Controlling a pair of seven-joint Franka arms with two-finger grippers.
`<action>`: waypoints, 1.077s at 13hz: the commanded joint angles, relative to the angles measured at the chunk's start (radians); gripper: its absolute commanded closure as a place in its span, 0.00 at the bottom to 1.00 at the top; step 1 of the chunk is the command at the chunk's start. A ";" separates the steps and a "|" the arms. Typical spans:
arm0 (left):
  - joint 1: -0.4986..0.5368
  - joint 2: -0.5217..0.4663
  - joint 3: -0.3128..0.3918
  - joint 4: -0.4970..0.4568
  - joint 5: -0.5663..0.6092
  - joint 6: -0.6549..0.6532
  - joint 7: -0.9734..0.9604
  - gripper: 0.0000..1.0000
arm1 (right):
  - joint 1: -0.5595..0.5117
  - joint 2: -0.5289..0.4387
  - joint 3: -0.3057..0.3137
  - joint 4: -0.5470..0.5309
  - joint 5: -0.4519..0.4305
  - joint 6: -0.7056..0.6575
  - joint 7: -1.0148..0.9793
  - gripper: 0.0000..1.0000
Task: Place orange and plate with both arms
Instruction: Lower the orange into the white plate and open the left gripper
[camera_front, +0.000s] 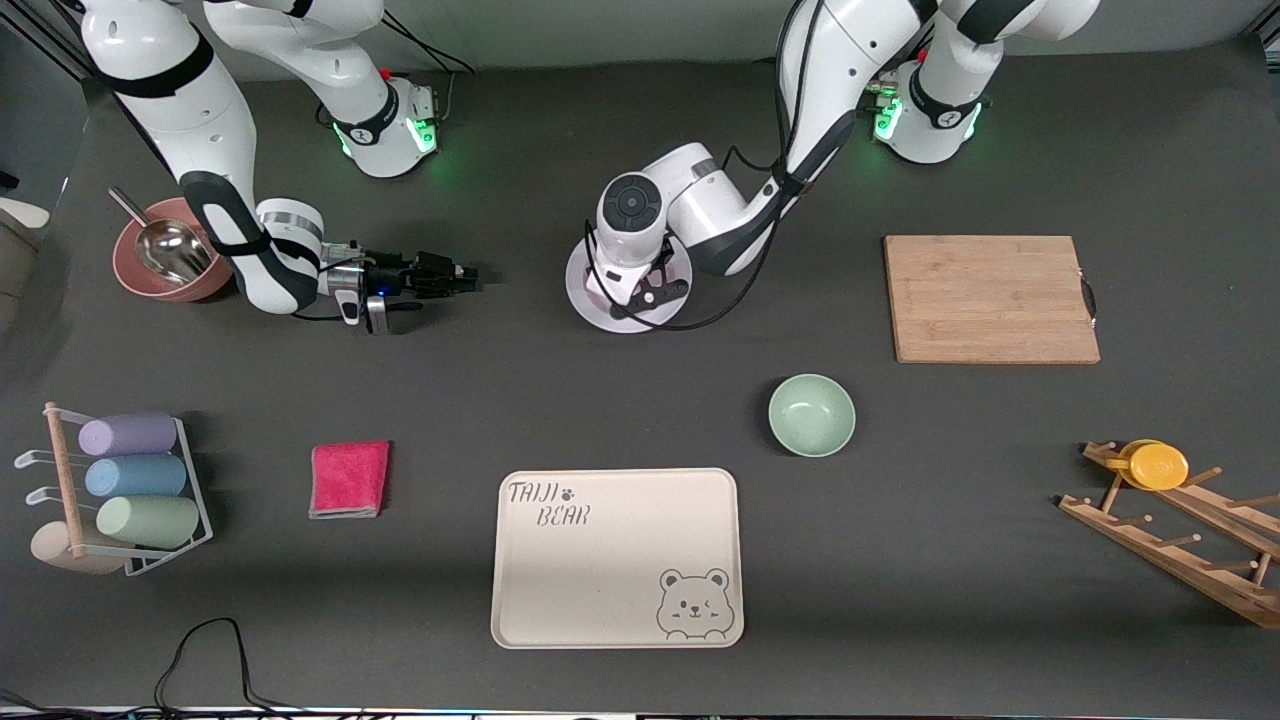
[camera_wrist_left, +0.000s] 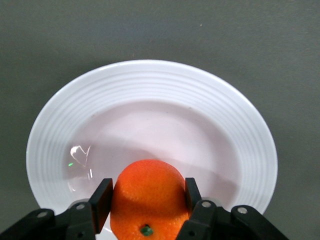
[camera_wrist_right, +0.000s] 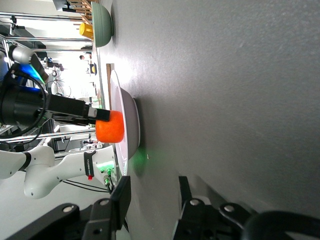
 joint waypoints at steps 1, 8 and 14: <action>-0.031 -0.002 0.016 0.000 0.018 0.014 -0.053 0.56 | 0.013 0.028 -0.002 0.007 0.029 -0.007 -0.031 0.54; -0.019 -0.016 0.039 0.002 0.029 -0.007 -0.070 0.00 | 0.014 0.029 0.024 0.007 0.064 -0.007 -0.033 0.54; 0.022 -0.145 0.098 0.009 0.044 -0.159 -0.016 0.00 | 0.095 0.043 0.027 0.018 0.156 -0.007 -0.033 0.54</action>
